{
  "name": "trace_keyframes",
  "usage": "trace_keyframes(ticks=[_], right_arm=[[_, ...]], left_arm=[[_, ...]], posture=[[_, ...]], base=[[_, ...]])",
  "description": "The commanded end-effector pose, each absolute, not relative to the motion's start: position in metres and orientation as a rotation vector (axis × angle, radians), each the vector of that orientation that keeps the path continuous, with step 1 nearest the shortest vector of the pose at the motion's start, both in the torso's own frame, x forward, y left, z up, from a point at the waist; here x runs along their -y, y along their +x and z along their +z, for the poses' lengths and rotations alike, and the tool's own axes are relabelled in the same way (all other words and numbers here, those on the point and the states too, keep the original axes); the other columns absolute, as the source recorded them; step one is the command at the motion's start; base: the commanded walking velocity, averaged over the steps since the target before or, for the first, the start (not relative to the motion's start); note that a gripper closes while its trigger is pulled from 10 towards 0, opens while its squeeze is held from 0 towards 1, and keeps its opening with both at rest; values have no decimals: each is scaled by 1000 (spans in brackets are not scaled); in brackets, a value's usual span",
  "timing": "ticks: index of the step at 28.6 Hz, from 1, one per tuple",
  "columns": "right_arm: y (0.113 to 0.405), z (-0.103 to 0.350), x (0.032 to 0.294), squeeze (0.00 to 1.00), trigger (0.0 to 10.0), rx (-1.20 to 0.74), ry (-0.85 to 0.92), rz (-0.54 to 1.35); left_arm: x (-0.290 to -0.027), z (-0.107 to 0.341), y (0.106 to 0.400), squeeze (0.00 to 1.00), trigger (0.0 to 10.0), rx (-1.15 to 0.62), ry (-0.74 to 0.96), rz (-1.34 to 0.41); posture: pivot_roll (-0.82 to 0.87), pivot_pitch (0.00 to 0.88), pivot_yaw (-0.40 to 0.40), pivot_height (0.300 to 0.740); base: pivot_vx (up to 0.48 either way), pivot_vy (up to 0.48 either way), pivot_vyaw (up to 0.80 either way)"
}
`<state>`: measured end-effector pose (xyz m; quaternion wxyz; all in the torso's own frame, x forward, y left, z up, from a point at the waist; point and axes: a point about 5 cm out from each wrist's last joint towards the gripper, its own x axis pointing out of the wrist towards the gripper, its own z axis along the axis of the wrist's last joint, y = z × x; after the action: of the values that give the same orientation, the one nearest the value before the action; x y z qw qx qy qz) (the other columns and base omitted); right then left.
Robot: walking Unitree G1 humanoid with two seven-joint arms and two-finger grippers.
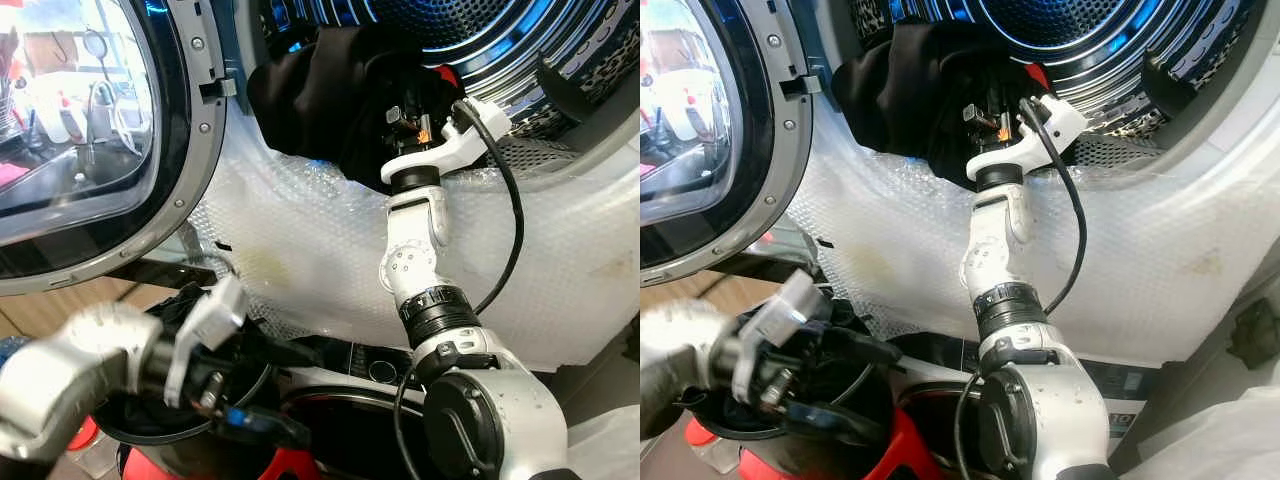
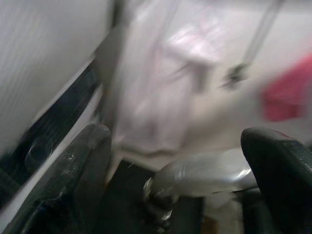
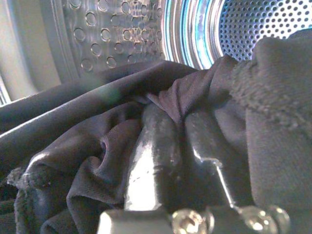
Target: Clothes washing
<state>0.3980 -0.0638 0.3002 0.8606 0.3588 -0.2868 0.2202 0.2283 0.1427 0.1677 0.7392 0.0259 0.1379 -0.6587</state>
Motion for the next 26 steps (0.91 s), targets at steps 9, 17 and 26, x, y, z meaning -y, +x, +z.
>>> trace_keyframes(ticks=[9,17,26], right_arm=[[408,296,74,0,0,524,836,337],[416,369,126,0,0,569,753,41],[403,396,217,0,0,552,489,-539]], left_arm=[[-141,103,236,1000,10000,-292,20,-909],[-144,80,230,1000,10000,-281,-18,-598],[-160,69,230,1000,10000,-272,-32,-291]], posture=[[271,0,58,740],[294,17,36,740],[304,36,11,740]], base=[[0,0,0],[0,0,0],[0,0,0]])
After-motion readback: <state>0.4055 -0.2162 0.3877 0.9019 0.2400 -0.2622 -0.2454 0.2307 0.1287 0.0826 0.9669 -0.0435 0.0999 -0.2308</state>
